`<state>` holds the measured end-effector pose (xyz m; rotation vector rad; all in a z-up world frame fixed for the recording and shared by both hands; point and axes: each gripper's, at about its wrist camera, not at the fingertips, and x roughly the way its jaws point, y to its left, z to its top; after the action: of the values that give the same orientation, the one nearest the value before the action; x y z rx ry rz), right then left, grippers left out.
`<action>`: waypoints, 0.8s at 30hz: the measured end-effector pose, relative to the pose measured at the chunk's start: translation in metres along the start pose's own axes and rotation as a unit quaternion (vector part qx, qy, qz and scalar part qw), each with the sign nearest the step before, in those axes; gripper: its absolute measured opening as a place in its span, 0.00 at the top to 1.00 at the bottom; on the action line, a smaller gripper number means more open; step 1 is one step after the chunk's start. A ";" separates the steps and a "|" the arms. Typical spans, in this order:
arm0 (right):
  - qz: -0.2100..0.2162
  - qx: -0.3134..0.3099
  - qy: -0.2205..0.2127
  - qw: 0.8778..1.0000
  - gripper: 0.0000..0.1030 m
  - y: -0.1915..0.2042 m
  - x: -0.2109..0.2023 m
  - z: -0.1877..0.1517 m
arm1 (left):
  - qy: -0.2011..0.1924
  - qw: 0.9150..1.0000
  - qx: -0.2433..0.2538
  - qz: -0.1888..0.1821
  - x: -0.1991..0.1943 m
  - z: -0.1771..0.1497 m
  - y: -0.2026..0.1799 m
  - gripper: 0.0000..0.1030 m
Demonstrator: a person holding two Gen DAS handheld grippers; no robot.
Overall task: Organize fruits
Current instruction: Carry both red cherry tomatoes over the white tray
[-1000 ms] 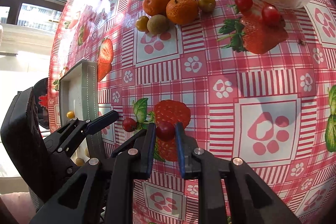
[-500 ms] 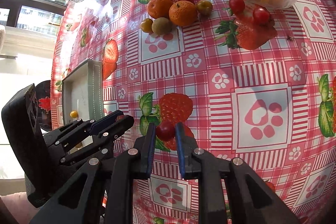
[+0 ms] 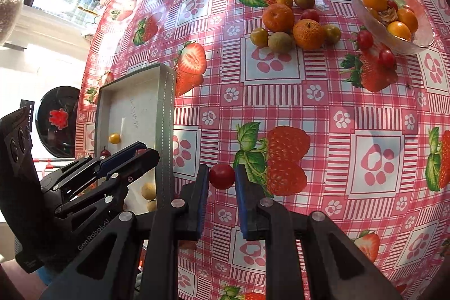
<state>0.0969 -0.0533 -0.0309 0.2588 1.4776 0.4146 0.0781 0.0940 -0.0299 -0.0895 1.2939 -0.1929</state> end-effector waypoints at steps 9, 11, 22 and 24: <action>-0.001 -0.046 0.012 0.999 0.80 0.056 0.015 0.002 | -0.010 0.999 -0.038 0.025 -0.016 -0.013 0.055 0.82; -0.001 -0.056 0.016 0.998 0.80 0.067 0.020 0.003 | -0.011 0.998 -0.046 0.029 -0.017 -0.016 0.066 0.81; -0.024 -0.108 0.050 0.993 0.80 0.127 0.064 0.012 | 0.018 0.996 -0.071 0.053 0.004 -0.033 0.105 0.82; -0.029 -0.115 0.056 0.991 0.80 0.134 0.075 0.014 | 0.025 0.995 -0.073 0.056 0.010 -0.035 0.109 0.81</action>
<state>0.0995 0.1005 -0.0414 0.0079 1.5274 0.5544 0.0569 0.2000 -0.0674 -0.1365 1.3584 -0.0050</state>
